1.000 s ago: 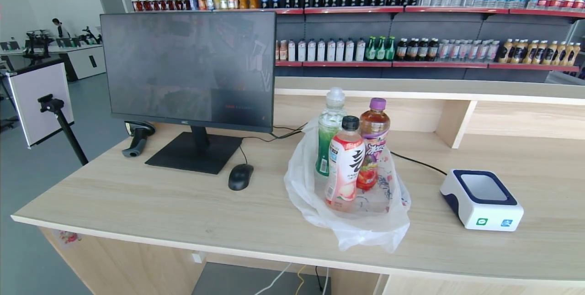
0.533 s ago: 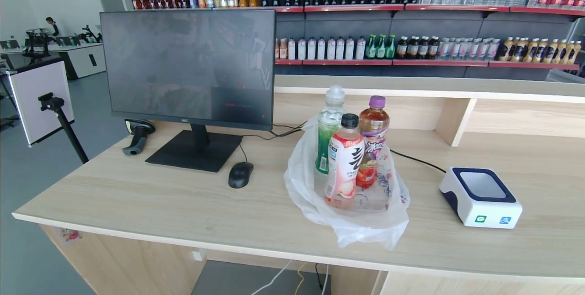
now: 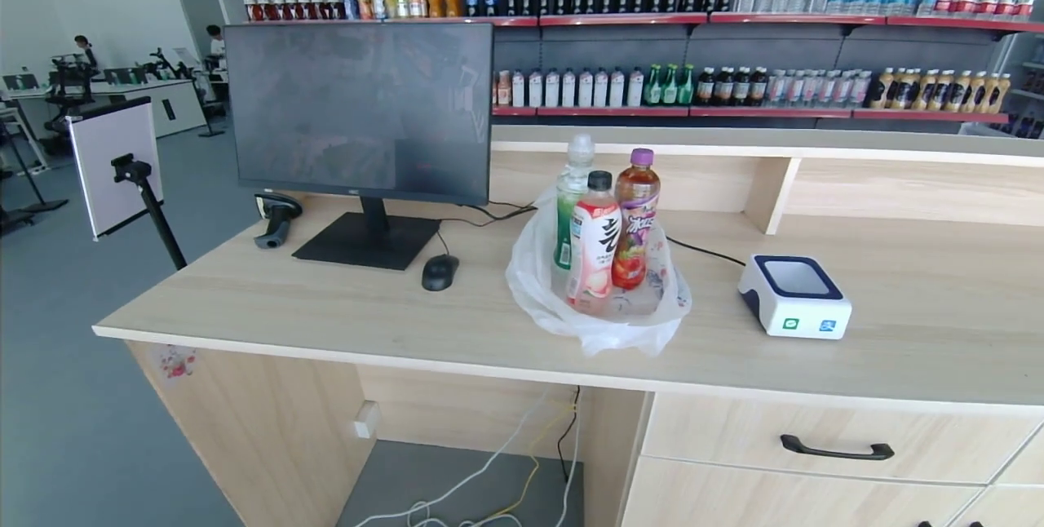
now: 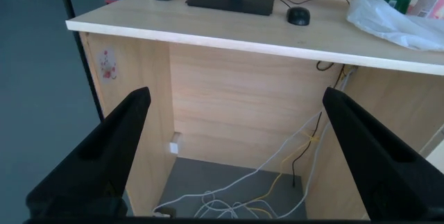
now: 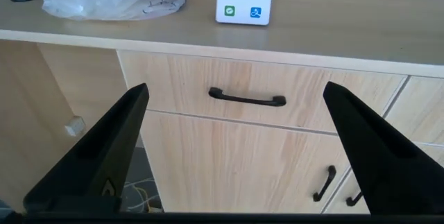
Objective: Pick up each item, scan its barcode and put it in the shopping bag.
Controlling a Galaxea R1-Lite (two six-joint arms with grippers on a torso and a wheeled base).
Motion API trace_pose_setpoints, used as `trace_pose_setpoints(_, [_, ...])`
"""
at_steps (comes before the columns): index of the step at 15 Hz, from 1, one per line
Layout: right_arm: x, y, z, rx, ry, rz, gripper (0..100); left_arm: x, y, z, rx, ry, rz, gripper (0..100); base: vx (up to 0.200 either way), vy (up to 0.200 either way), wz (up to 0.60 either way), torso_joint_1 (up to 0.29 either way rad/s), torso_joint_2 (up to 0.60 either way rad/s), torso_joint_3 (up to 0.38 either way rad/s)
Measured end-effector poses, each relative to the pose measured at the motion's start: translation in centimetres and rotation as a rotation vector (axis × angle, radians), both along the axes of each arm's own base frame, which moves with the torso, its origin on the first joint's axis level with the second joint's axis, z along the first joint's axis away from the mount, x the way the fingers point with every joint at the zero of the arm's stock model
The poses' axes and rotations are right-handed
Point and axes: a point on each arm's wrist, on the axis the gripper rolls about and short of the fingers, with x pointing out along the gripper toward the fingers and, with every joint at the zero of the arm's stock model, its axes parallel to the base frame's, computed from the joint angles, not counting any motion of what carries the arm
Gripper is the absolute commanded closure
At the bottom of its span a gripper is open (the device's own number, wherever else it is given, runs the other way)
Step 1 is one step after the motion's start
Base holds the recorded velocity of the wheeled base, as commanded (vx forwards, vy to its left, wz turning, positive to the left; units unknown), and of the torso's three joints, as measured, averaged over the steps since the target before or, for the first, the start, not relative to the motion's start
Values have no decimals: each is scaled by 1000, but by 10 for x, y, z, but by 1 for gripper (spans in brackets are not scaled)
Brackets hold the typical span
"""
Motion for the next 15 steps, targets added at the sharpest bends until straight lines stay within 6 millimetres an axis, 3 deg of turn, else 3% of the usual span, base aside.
trace_pose_setpoints(5, [0,0,0,10,0,0,0,0,0,0,1,0,-1,0,0,0,-480,-3,-1,1])
trace_pose_setpoints(15, [0,0,0,5,0,0,0,0,0,-1,0,7,-1,0,0,-200,0,9,6,3])
